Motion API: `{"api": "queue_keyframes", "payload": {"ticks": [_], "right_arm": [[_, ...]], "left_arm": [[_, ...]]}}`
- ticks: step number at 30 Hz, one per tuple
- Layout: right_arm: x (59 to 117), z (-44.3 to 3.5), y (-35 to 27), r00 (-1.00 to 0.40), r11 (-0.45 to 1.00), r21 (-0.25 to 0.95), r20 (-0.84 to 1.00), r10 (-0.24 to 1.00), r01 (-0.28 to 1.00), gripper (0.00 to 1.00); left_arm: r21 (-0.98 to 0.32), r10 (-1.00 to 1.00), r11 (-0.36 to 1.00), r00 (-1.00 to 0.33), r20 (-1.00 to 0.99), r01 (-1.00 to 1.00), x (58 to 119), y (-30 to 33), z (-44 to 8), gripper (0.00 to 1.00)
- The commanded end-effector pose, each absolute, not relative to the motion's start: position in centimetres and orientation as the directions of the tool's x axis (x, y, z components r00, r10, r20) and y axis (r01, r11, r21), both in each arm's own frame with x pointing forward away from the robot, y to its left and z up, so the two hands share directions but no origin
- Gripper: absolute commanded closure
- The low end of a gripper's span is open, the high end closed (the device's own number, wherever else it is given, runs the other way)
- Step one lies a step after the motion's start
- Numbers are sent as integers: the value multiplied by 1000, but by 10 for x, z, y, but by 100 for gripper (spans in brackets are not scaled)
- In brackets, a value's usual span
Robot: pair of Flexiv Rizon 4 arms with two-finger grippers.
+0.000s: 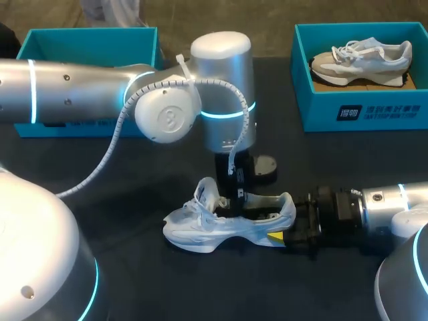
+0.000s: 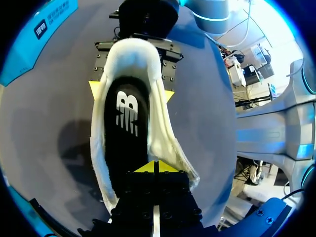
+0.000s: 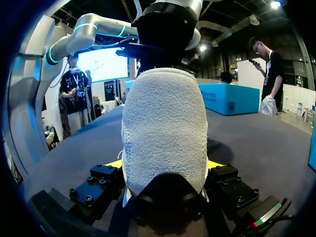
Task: Take the shoe out of the shoebox, open the shoe tongue, remove and reinsert the insole, then place the shoe into the shoebox
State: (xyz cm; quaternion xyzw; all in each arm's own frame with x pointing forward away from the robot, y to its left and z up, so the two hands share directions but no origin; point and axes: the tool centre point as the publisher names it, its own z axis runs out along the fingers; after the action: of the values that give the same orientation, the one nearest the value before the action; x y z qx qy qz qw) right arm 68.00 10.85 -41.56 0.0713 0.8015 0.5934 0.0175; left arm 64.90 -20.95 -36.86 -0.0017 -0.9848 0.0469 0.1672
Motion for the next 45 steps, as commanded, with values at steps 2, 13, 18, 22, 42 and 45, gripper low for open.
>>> {"api": "queue_keyframes", "payload": {"ticks": [2,13,18,22,42,45], "right_arm": [[680,-416,110,-989,287,953,56,137,94,100],[680,-416,110,-989,287,953,56,137,94,100],[680,-416,110,-989,287,953,56,137,94,100],[680,-416,110,-989,287,953,56,137,94,100],[680,-416,110,-989,287,953,56,137,94,100],[680,-416,110,-989,287,953,56,137,94,100]], "left_arm": [[-94,18,995,-940,340,-15,648,-210,-376,100],[-74,8,997,-949,315,-16,644,-212,-385,100],[-71,7,997,-952,307,-15,645,-213,-387,87],[-58,0,998,-960,279,-17,645,-215,-392,85],[-19,-71,997,-990,119,-73,655,-221,-414,71],[-11,-88,996,-993,82,-89,660,-222,-415,69]]}}
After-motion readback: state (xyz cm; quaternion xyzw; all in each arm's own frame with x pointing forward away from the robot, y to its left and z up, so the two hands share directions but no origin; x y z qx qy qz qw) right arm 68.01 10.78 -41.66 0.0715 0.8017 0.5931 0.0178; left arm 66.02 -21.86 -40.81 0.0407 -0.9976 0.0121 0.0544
